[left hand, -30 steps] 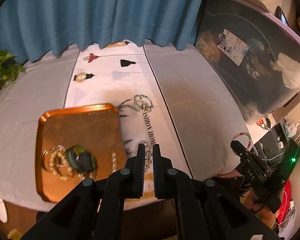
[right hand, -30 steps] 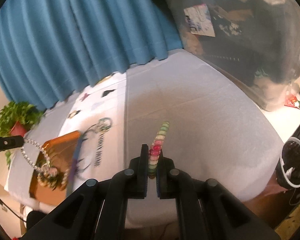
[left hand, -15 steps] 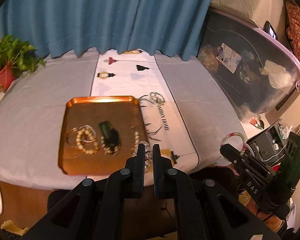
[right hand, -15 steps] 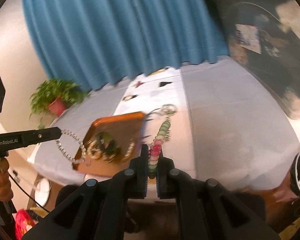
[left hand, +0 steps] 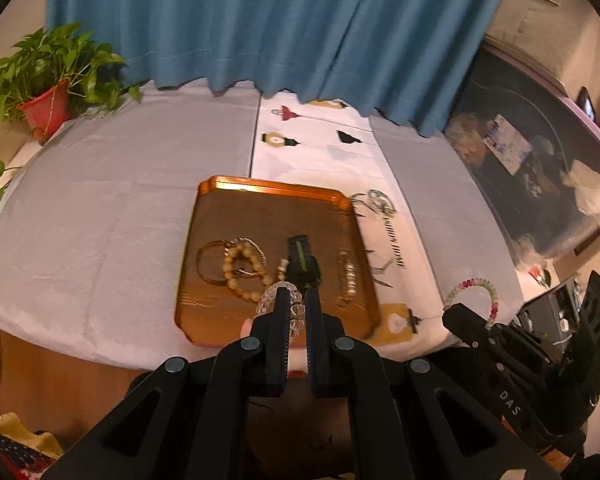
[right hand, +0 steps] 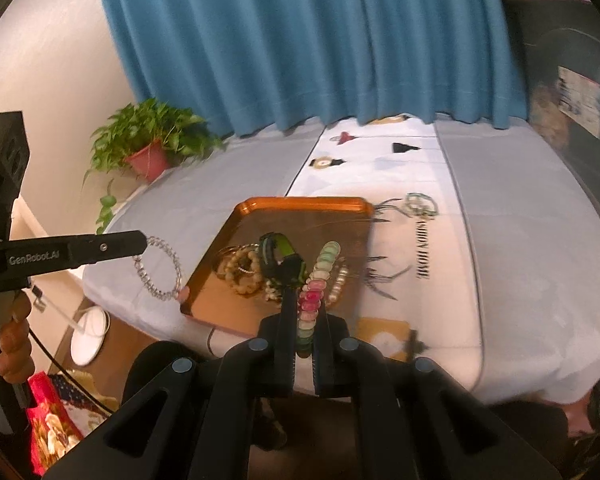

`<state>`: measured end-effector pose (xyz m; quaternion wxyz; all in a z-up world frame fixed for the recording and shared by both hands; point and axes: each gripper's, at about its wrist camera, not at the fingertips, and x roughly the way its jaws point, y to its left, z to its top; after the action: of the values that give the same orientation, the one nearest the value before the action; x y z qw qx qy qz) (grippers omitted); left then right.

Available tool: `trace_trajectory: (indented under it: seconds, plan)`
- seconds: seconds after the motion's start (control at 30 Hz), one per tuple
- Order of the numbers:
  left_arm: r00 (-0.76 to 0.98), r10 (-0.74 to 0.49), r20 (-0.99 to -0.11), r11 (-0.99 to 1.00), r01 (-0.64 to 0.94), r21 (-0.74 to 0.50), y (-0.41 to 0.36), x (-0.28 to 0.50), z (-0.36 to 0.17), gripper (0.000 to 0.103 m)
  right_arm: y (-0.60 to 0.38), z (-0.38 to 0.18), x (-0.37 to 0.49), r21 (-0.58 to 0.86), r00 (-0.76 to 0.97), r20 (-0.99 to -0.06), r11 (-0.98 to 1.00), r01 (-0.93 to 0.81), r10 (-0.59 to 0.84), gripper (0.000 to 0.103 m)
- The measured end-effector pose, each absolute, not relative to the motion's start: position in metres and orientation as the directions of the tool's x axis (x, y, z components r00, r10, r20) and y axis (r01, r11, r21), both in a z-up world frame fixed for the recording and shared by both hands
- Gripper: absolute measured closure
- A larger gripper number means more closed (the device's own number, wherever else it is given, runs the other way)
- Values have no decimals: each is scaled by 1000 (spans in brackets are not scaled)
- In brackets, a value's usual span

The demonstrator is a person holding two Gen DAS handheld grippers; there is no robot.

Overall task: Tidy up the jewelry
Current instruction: 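Carry both bracelets over the orange tray and open both tools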

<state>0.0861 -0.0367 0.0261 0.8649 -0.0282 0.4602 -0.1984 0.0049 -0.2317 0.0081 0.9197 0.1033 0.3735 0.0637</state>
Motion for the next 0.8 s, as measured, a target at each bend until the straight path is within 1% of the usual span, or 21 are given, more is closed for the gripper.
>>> trace_trajectory:
  seconds: [0.47, 0.8]
  plan:
    - [478, -337, -811, 928, 315, -200, -47, 147, -11, 98, -212, -28, 77, 207, 652, -731, 976, -70, 201, 96]
    - [452, -308, -837, 934, 311, -176, -54, 171, -36, 98, -214, -54, 102, 214, 610, -764, 974, -69, 210, 96]
